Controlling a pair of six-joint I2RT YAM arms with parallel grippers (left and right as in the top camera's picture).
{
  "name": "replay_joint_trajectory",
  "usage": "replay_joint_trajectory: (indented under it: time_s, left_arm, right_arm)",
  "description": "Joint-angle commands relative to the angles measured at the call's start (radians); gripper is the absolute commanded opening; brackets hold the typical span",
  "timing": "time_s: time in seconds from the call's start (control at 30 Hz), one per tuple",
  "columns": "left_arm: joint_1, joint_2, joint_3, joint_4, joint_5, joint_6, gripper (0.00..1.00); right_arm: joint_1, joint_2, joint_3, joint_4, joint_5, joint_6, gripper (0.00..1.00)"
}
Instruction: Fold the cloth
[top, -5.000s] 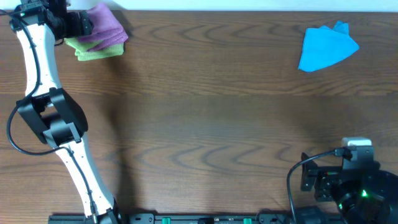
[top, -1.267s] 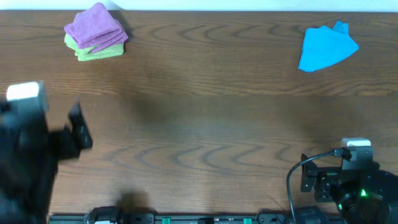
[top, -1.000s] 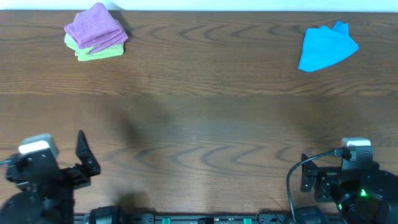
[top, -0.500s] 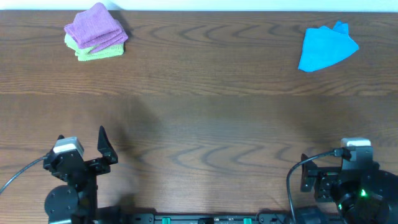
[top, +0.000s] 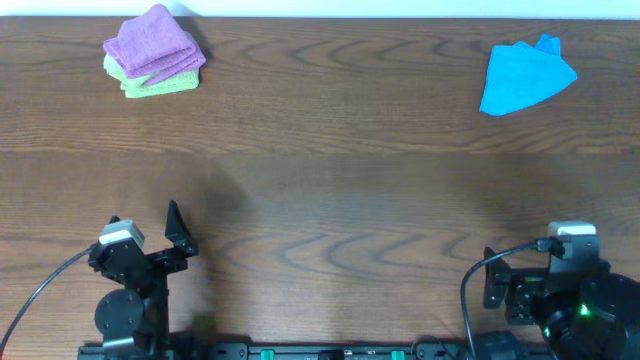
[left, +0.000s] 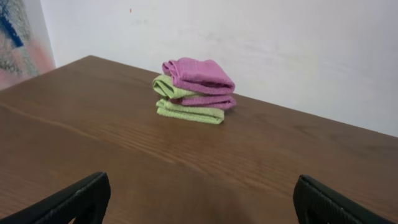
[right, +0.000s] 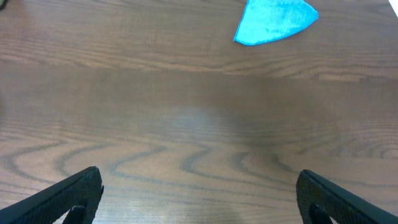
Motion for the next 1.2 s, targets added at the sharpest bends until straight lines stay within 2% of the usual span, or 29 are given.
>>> replay_joint_trajectory:
  time_s: [0.0,0.57,1.17]
  left_arm:
    - [0.005,-0.011,-0.018,0.011,-0.011,-0.034,0.95]
    - [0.005,-0.011,-0.142,0.067,-0.011,-0.150,0.95]
    - [0.003,-0.011,-0.191,0.089,-0.006,-0.149,0.95]
  right_arm:
    - [-0.007,0.000,-0.001,-0.001,0.006,-0.006,0.99]
    - [-0.007,0.000,-0.001,-0.001,0.006,-0.006,0.99]
    - [-0.007,0.000,-0.001,-0.001,0.006,-0.006,0.99]
